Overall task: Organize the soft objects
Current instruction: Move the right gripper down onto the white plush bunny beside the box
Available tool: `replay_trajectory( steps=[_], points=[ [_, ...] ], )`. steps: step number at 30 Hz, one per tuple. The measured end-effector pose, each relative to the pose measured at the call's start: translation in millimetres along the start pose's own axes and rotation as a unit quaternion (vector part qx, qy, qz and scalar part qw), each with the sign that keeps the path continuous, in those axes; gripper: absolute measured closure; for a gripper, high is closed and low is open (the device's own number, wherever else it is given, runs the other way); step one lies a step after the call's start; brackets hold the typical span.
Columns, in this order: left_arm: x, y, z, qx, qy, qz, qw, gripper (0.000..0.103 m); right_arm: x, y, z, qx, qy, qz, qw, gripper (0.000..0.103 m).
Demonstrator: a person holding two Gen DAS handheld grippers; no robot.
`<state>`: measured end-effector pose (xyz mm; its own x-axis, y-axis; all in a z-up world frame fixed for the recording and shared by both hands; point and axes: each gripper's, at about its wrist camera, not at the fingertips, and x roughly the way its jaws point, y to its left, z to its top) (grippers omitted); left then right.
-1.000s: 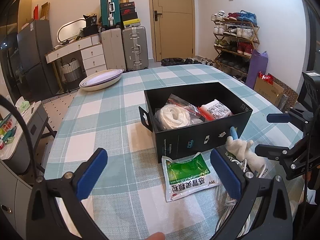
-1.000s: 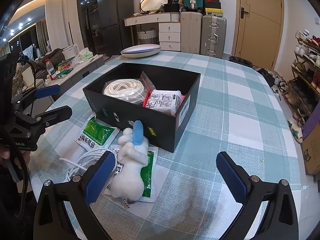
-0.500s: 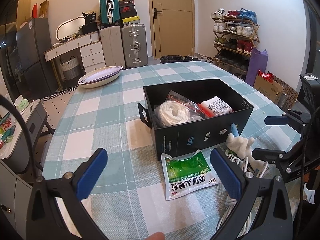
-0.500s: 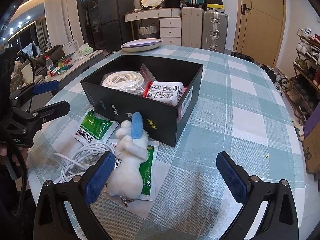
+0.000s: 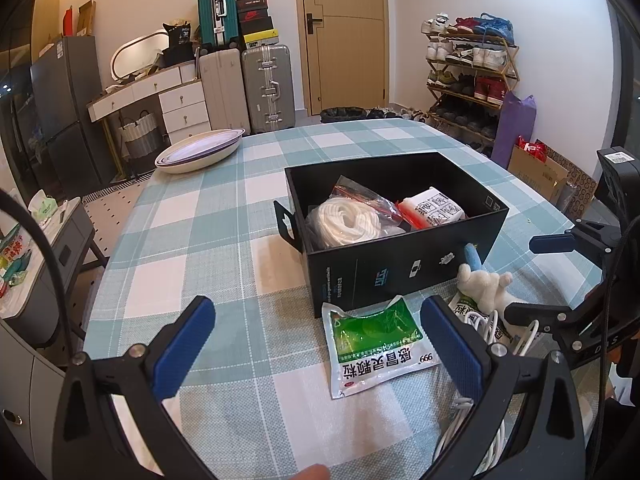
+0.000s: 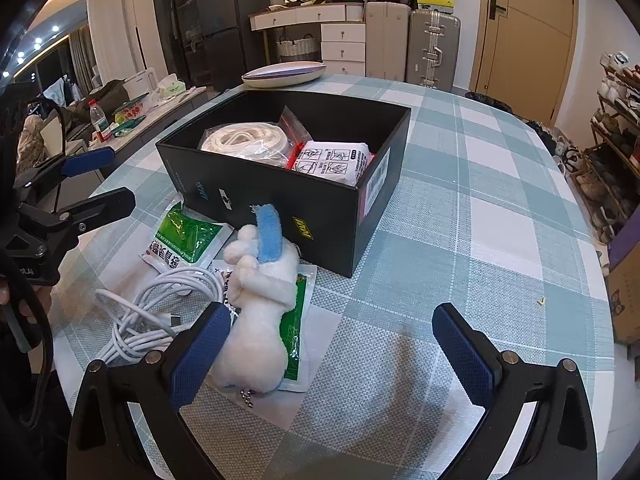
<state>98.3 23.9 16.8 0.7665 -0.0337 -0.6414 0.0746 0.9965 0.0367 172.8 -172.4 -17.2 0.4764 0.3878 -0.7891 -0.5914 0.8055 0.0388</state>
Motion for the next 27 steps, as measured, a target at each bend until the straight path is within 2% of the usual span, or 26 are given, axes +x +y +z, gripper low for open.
replay_trajectory(
  steps=[3,12,27],
  points=[
    [1,0,-1,0.0,0.002,0.0,1.0,0.0,-2,2,0,-0.01,-0.001,-0.008,1.0,0.0],
    [5,4,-2,-0.003,0.008,0.004,1.0,0.0,0,7,-5,-0.031,0.022,0.013,0.999,0.0],
    [10,5,-6,0.0,0.017,0.004,0.9999,0.0,7,-31,-14,-0.009,0.054,-0.04,0.998,0.0]
  ],
)
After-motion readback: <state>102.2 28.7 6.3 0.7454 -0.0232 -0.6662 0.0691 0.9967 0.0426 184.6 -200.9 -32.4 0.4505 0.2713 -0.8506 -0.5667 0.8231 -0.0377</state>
